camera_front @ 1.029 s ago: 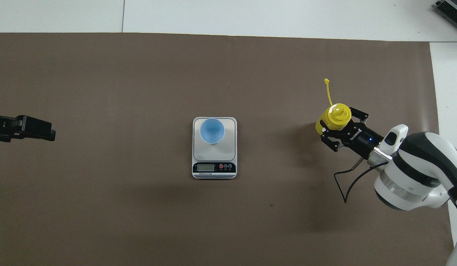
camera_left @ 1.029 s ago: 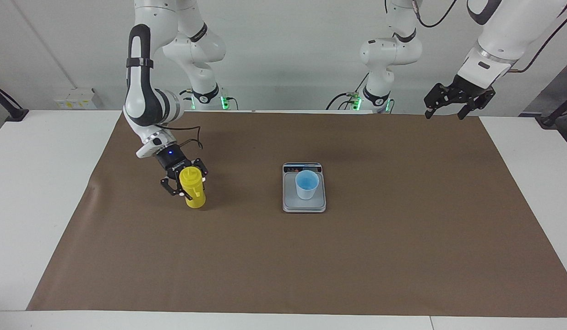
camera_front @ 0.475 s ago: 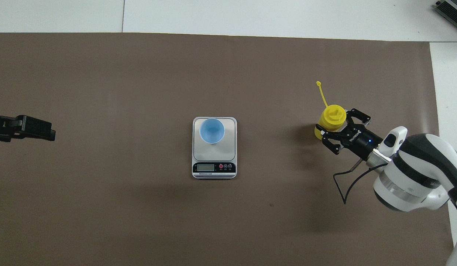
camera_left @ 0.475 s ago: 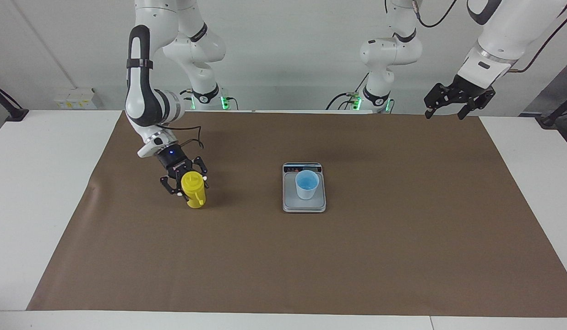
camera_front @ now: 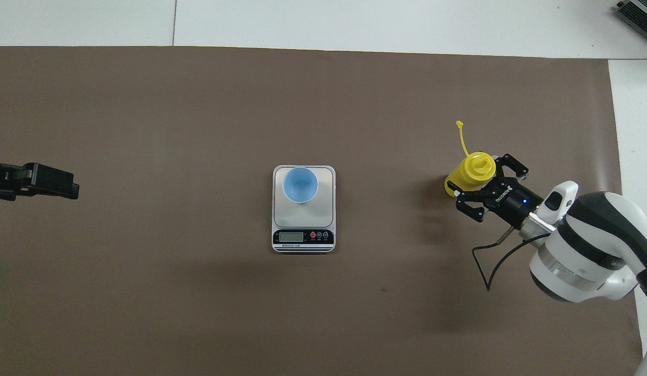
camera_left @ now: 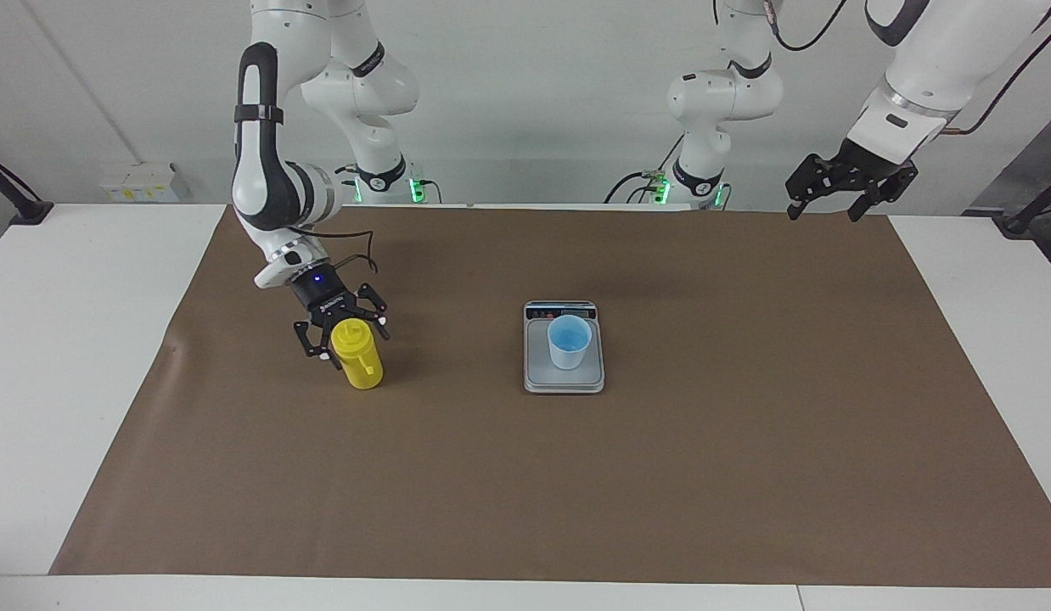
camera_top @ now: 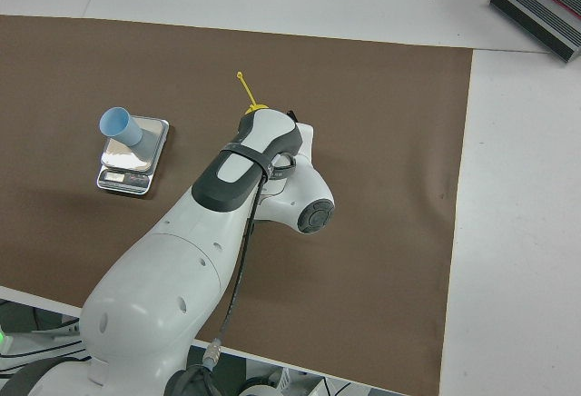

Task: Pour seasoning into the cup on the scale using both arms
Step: 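Lower the bottle onto the table and open the right gripper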

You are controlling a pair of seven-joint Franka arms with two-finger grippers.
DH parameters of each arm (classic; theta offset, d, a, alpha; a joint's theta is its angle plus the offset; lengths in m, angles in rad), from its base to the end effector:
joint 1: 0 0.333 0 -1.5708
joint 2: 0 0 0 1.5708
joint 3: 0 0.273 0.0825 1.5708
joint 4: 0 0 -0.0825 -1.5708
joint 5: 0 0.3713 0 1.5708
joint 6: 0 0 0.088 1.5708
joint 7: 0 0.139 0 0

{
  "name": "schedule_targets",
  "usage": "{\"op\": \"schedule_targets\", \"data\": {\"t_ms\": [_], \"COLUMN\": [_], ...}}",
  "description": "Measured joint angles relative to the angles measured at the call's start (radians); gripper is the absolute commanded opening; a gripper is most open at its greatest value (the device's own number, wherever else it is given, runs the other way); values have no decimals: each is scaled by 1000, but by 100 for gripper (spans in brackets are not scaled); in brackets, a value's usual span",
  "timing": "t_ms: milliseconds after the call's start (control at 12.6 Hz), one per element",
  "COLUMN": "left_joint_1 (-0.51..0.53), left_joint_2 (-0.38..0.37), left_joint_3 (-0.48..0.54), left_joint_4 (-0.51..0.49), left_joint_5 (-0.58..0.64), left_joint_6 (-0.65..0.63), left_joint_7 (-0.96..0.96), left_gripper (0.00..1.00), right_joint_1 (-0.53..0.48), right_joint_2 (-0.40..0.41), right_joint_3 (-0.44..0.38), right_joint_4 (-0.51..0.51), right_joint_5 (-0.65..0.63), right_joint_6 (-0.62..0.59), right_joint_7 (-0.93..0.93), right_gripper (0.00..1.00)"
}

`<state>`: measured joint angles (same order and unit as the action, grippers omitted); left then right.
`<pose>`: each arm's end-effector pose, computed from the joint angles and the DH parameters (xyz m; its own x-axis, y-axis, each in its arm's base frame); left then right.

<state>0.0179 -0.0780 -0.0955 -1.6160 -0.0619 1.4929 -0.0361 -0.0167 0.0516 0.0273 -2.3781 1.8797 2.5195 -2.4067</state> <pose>0.5087 -0.0501 0.5634 0.9978 -0.0456 -0.0473 -0.0431 -0.9977 0.0527 0.5108 0.0146 0.2517 0.3360 0.3729 0.8649 0.6728 -0.7377 0.0566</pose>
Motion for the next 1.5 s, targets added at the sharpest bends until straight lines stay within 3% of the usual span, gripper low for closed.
{"op": "schedule_targets", "data": {"t_ms": [871, 1504], "left_joint_1": [0, -1], "left_joint_2": [0, 0], "left_joint_3": [1, -1], "left_joint_4": [0, 0], "left_joint_5": [0, 0], "left_joint_6": [0, -3], "left_joint_7": [0, 0], "left_gripper": [100, 100], "right_joint_1": [0, -58], "right_joint_2": [-5, -9], "right_joint_3": [0, -5], "right_joint_4": [-51, -51], "right_joint_5": [0, -20], "right_joint_6": [221, 252], "right_joint_7": [0, -132], "right_gripper": [100, 100]}}
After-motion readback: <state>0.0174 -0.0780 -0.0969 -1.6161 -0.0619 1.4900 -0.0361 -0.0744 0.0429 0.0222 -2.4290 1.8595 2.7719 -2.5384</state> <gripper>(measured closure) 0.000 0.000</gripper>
